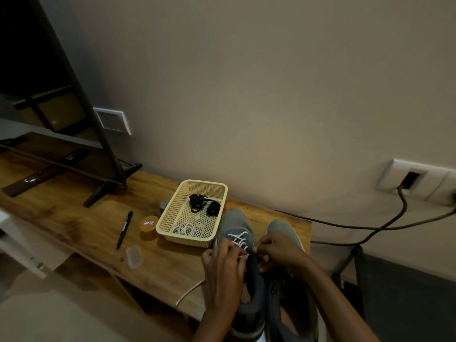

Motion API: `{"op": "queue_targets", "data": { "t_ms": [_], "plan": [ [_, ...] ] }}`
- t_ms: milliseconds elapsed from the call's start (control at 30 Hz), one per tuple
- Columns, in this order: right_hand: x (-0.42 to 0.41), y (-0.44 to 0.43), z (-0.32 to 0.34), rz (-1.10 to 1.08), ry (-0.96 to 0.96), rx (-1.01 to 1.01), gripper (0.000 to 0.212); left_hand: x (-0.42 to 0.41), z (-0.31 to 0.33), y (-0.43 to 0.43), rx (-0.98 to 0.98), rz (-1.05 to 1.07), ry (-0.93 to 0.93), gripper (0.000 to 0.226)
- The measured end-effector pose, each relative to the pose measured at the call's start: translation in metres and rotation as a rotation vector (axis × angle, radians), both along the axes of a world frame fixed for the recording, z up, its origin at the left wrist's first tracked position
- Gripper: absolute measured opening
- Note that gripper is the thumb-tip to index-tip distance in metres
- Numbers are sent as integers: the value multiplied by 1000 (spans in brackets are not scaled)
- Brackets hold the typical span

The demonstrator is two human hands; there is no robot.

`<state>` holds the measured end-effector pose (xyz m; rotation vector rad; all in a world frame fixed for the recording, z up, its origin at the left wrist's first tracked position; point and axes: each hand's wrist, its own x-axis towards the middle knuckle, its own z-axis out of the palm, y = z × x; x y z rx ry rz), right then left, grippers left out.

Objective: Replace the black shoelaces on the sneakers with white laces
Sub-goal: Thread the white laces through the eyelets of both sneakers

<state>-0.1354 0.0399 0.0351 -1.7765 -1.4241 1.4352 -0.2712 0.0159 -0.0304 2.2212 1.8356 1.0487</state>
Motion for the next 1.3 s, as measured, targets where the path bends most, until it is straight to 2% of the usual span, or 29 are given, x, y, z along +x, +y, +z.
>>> {"op": "queue_targets", "data": {
  "t_ms": [200,533,667,900,1033,1133,1200,1300],
  "plan": [
    [-2,0,-7,27,-41,27,29,2,-6,3,31,3,-32,21],
    [-2,1,-12,60,-70,56,25,2,1,5,6,-15,-70,20],
    [-1,3,-9,34,-9,63,22,-2,4,6,-1,14,-45,18],
    [-11,6,-12,78,-140,59,23,-9,8,8,22,55,19,22],
    [-9,5,-8,-19,-46,3,23,-12,10,9,-5,61,43,23],
    [8,11,-6,-140,-184,110,22,-12,12,9,-18,58,21,27],
    [12,13,-2,-64,-255,236,16,-12,10,9,-30,40,3,28],
    [2,11,-2,210,-394,316,9,-12,9,9,-56,32,-16,27]
  ]
}}
